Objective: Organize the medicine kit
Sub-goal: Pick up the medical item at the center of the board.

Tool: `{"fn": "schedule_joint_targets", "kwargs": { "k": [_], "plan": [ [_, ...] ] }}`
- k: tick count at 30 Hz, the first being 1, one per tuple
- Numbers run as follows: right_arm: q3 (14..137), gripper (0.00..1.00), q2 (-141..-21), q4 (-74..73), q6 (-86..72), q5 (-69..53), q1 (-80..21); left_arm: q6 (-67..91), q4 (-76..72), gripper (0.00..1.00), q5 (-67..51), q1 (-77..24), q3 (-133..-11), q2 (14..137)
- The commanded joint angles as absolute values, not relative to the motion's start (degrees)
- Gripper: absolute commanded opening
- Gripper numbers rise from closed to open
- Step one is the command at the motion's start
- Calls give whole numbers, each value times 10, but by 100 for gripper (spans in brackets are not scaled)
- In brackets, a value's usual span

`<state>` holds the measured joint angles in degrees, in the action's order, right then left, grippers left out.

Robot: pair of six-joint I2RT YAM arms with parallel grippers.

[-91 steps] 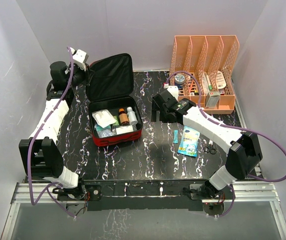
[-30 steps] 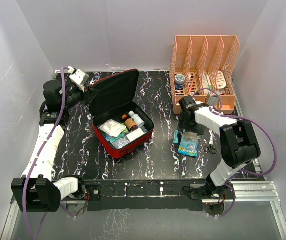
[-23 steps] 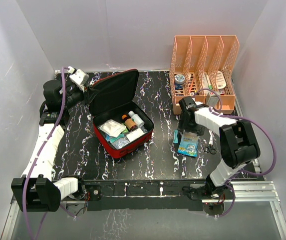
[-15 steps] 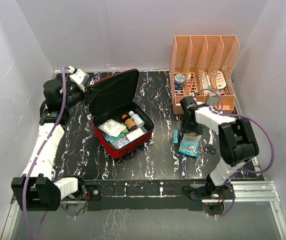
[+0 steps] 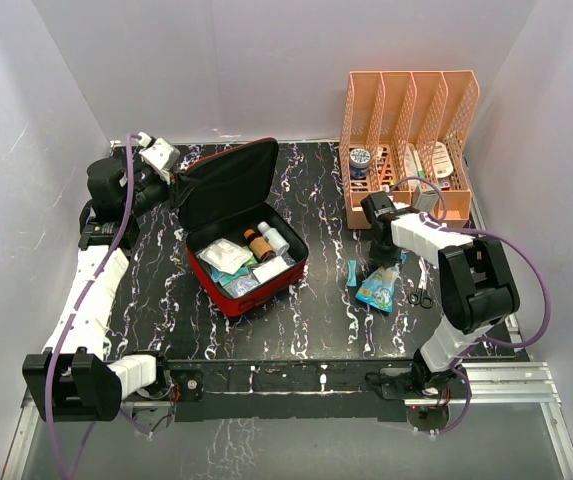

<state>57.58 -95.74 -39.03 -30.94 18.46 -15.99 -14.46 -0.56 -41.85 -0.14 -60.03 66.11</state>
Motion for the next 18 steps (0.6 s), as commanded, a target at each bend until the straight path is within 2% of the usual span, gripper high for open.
{"fn": "schedule_joint_targets", "kwargs": {
  "k": [1,8,14,18],
  "plan": [
    [588,0,-919,-403,-318,179,-159,-162,24,0,-437,-5,-619,668],
    [715,0,-818,-428,-293,213,-195,-177,39,0,-446,-5,-626,669],
    [855,0,-828,-428,-256,203,-223,-198,39,0,-460,-6,-613,659],
    [883,0,-823,-323,-248,186,-259,-209,39,0,-467,-5,-601,649]
  ]
}}
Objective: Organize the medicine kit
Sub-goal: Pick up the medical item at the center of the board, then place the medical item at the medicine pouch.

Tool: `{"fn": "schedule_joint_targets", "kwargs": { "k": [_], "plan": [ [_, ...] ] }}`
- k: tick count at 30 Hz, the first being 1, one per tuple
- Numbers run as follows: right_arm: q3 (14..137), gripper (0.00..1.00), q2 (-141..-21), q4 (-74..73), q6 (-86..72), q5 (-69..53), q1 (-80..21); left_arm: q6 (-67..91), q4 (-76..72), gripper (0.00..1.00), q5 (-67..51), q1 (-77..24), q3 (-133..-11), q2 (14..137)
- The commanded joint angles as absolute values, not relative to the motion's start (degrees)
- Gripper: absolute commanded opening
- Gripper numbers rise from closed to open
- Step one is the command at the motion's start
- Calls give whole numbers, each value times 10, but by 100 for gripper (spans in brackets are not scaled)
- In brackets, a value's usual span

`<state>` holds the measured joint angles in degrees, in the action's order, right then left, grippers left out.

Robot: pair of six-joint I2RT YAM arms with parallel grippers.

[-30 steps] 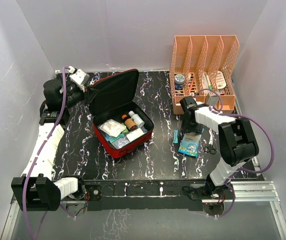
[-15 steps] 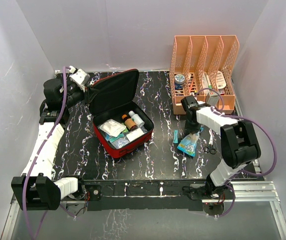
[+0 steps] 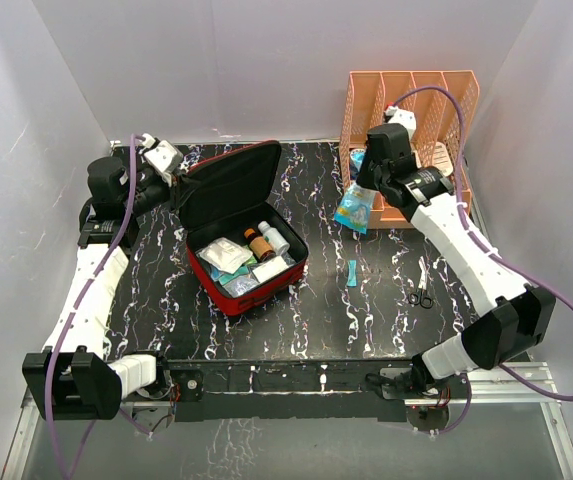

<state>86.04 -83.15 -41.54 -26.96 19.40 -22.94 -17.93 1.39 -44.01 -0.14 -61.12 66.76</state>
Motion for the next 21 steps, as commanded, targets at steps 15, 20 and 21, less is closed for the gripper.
{"fn": "schedule_joint_targets", "kwargs": {
  "k": [15,20,21],
  "plan": [
    [825,0,-868,211,-189,193,-386,-185,55,0,-467,-5,-604,654],
    [823,0,-904,330,-163,135,-389,-149,47,0,-467,-5,-608,665],
    [822,0,-910,354,-161,124,-389,-145,45,0,-467,-5,-611,668]
  ]
}}
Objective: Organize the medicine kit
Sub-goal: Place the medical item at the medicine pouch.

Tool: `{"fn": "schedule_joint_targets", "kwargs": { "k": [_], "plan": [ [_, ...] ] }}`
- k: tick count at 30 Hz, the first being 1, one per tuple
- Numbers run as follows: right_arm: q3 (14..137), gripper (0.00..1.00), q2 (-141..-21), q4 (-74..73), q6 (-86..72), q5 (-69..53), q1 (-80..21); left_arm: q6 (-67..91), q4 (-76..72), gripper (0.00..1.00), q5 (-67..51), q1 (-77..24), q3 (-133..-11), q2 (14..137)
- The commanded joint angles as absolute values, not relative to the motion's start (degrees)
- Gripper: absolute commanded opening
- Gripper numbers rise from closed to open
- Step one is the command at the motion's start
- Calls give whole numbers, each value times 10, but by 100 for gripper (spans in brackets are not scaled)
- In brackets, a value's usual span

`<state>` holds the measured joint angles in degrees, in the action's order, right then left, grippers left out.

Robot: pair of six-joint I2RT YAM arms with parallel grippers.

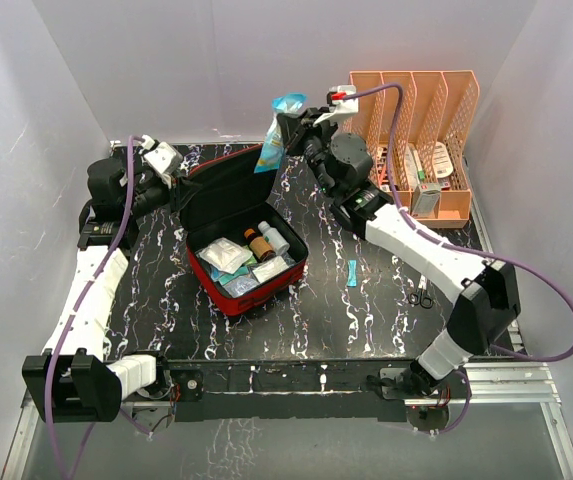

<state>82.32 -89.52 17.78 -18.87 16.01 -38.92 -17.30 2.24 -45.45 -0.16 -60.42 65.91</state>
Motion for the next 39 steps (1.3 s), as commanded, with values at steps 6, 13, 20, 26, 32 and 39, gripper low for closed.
{"fn": "schedule_joint_targets", "kwargs": {
  "k": [6,13,20,26,32,39],
  "plan": [
    [830,0,-945,418,-185,100,-389,-135,47,0,-466,-5,-621,676],
    [806,0,-966,484,-221,80,-390,-123,45,0,-461,-5,-624,683],
    [816,0,-994,486,-247,72,-398,-117,38,0,-462,-5,-622,684],
    [824,0,-1030,480,-259,81,-405,-119,40,0,-462,-5,-625,685],
    [833,0,-1053,484,-268,100,-406,-115,40,0,-469,-5,-624,682],
    [861,0,-1071,480,-269,114,-407,-115,41,0,-479,-5,-619,677]
  ]
}}
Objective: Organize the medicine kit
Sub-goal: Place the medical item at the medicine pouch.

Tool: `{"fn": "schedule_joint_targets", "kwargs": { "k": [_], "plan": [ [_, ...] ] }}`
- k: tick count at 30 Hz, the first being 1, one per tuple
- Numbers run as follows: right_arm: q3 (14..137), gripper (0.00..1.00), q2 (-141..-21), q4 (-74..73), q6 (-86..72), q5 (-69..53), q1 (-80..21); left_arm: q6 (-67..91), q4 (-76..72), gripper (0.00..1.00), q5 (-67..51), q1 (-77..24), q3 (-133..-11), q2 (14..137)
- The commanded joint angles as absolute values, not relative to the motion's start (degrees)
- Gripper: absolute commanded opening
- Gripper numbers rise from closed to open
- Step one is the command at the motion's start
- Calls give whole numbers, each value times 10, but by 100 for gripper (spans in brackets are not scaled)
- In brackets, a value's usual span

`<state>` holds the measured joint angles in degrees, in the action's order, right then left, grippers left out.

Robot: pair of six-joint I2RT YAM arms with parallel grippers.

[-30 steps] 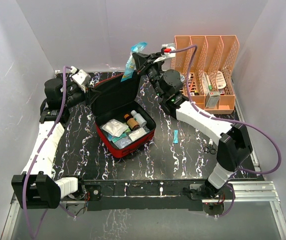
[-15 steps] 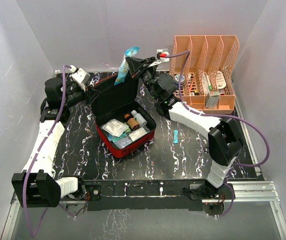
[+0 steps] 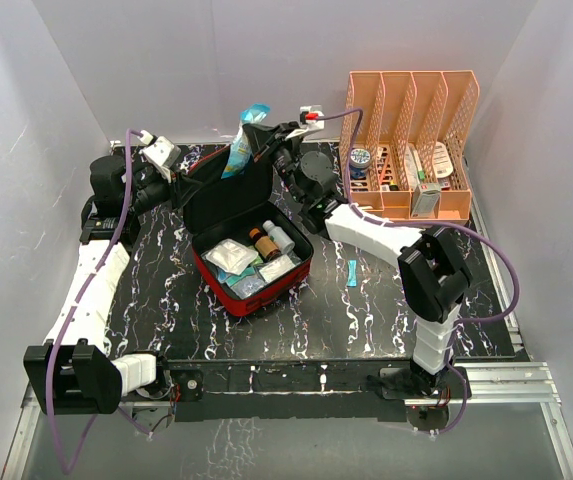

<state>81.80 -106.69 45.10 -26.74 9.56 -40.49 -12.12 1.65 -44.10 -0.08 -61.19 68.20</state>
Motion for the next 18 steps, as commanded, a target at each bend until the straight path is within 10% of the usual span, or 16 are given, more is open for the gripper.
{"fn": "schedule_joint_targets", "kwargs": {
  "k": [1,18],
  "plan": [
    [862,0,-1074,482,-272,119,-407,-114,42,0,-482,-5,-620,678],
    [895,0,-1111,454,-204,138,-416,-112,38,0,-500,-5,-621,683]
  ]
}}
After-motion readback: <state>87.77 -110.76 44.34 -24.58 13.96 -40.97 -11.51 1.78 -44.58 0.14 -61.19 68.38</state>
